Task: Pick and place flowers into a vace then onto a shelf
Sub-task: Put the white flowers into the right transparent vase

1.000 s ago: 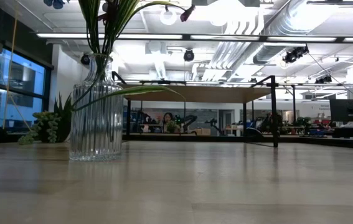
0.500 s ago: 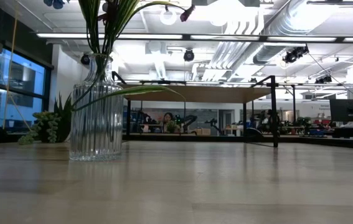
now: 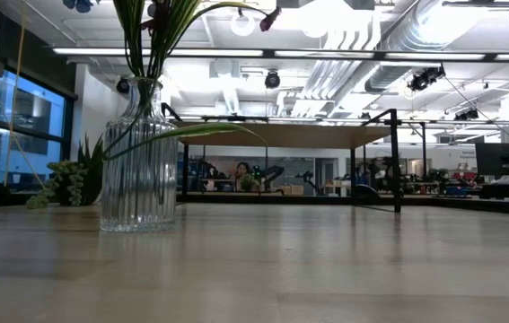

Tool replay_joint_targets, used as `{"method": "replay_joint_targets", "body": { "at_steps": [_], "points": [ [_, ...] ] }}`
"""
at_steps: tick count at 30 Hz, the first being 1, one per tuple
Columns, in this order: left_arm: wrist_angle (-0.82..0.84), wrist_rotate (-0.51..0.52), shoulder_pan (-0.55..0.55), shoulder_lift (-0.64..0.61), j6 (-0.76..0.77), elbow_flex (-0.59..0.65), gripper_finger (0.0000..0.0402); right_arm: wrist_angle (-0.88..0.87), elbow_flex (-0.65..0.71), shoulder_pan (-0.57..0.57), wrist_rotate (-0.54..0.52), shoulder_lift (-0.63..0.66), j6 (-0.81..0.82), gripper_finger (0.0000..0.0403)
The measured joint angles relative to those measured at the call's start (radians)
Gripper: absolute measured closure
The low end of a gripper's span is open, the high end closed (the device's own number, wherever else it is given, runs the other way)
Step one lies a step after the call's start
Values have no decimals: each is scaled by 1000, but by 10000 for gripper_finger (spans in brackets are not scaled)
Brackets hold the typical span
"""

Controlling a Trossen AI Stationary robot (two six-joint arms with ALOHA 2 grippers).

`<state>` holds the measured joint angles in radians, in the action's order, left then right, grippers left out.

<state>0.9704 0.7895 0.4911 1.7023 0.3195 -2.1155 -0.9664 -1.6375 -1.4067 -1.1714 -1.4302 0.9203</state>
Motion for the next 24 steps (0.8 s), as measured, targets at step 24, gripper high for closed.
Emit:
{"method": "replay_joint_targets", "body": {
  "at_steps": [24],
  "points": [
    [1, -139, 2, -60, -27, 0, 227, 267, 2, 114, -157, -223, -117, 403]
  ]
}}
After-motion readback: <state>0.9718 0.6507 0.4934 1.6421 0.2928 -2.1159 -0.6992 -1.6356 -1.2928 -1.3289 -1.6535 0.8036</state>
